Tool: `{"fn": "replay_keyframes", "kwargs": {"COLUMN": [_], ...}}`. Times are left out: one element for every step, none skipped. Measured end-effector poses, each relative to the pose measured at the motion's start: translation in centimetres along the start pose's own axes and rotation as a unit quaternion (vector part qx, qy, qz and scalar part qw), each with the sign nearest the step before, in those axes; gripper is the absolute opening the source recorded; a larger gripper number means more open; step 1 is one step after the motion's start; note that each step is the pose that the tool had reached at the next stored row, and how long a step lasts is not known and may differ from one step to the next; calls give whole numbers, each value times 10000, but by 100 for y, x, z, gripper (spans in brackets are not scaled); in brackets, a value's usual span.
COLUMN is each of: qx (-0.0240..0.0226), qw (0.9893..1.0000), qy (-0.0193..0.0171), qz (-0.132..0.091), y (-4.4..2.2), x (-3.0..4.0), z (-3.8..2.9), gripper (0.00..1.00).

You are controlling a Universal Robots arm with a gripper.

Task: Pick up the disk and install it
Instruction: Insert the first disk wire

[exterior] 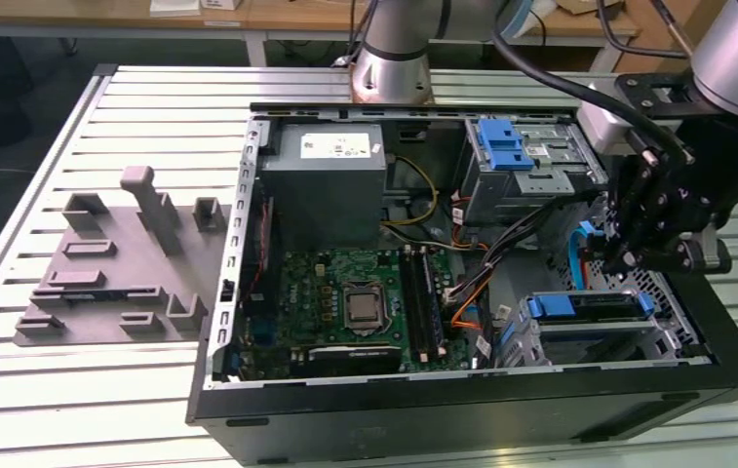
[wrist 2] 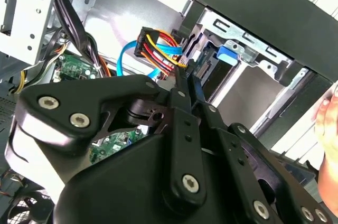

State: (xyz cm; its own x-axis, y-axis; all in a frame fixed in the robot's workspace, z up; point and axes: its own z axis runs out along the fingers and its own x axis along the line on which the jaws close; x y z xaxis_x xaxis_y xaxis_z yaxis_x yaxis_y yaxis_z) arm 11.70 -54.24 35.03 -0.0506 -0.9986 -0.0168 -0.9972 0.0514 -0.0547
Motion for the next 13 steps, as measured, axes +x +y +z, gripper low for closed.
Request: {"fn": "replay_keyframes", "kwargs": {"qx": [0, 0, 0, 0, 0, 0, 0, 1, 1, 1, 1, 2, 2], "qw": [10000, 10000, 10000, 10000, 10000, 10000, 10000, 10000, 10000, 10000, 10000, 10000, 10000], "qy": [0, 1, 1, 1, 0, 0, 2, 8, 13, 19, 24, 28, 32], "qz": [0, 0, 0, 0, 0, 0, 0, 0, 0, -1, -1, -1, -2], "y": [0, 0, 0, 0, 0, 0, 0, -1, -2, -2, -3, -4, -5], "x": [0, 0, 0, 0, 1, 7, 14, 22, 36, 52, 68, 87, 103], "z": [3, 3, 3, 4, 5, 6, 5, 4, 4, 4, 4, 4, 3], "gripper": [16, 16, 16, 16, 16, 16, 16, 16, 16, 16, 16, 16, 16]}}
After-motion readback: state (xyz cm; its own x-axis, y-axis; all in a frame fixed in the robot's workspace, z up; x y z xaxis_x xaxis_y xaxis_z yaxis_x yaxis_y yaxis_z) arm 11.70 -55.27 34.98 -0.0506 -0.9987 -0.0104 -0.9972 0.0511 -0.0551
